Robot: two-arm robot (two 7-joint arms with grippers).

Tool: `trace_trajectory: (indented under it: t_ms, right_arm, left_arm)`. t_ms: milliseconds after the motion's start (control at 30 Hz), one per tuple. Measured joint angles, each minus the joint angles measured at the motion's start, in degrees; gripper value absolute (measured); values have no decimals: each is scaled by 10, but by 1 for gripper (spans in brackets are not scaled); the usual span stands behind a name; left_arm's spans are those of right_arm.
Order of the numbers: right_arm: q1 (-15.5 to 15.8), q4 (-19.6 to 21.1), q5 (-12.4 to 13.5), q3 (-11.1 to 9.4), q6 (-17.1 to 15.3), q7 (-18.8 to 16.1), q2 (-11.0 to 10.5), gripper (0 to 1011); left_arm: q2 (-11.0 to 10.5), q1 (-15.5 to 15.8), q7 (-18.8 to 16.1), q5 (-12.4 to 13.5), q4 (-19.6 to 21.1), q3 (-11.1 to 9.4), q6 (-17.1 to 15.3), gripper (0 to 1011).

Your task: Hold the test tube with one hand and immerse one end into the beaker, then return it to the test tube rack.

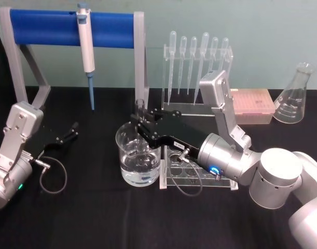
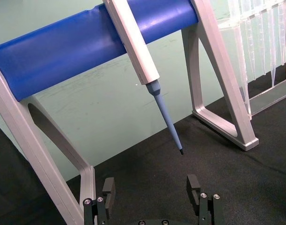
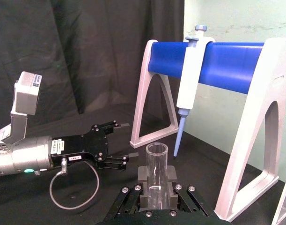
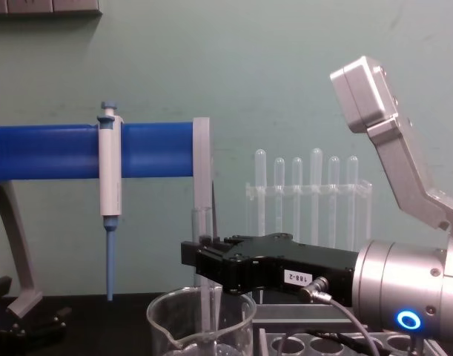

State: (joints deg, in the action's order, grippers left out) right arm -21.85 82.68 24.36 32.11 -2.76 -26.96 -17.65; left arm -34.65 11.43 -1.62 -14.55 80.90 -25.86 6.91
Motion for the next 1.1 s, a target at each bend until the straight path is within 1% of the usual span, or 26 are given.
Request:
trace_trajectory:
  t_ms: [1100]
  right_arm:
    - [0,0,0,0,0,0,0,226]
  left_arm:
    - [0,0,0,0,0,0,0,1000]
